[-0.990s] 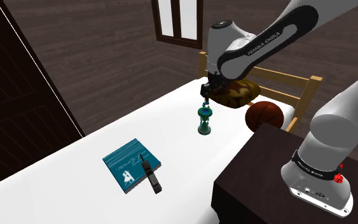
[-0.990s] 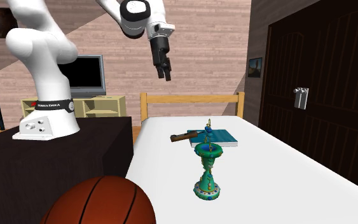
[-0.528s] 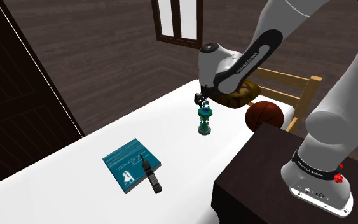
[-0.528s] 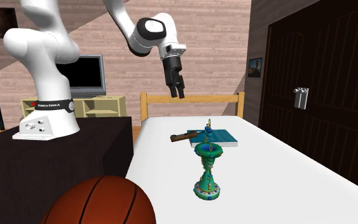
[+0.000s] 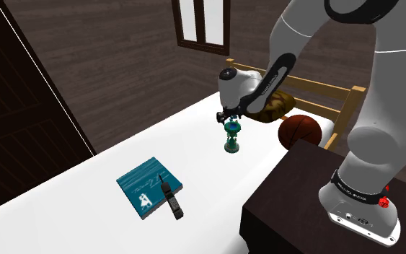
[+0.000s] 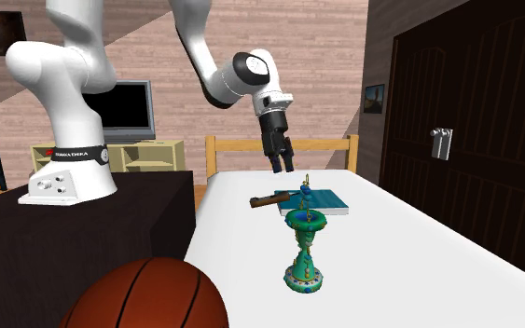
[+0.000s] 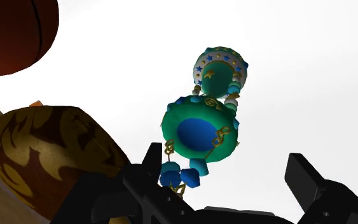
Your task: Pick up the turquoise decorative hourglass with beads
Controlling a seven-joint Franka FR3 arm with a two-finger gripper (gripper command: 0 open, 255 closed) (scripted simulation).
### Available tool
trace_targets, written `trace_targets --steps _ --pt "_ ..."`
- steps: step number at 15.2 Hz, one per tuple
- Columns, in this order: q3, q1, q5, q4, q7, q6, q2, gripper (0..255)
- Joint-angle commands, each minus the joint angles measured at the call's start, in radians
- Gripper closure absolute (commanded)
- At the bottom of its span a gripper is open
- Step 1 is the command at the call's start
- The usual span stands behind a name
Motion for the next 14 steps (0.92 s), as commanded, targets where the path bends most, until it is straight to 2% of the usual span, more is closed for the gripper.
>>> trace_targets --steps 1,3,11,13,14 --pt "-0.037 0.024 -0.074 0.068 0.082 0.001 0.083 0" --pt "-0.070 0.043 -0.123 0.136 0.141 0.002 0.158 0" --pt "-0.116 0.077 -0.213 0.184 0.237 0.040 0.259 0" --pt "-0.116 0.077 -0.213 0.184 0.237 0.040 0.259 0" --pt "-0.116 0.077 -0.212 0.184 0.237 0.040 0.259 255"
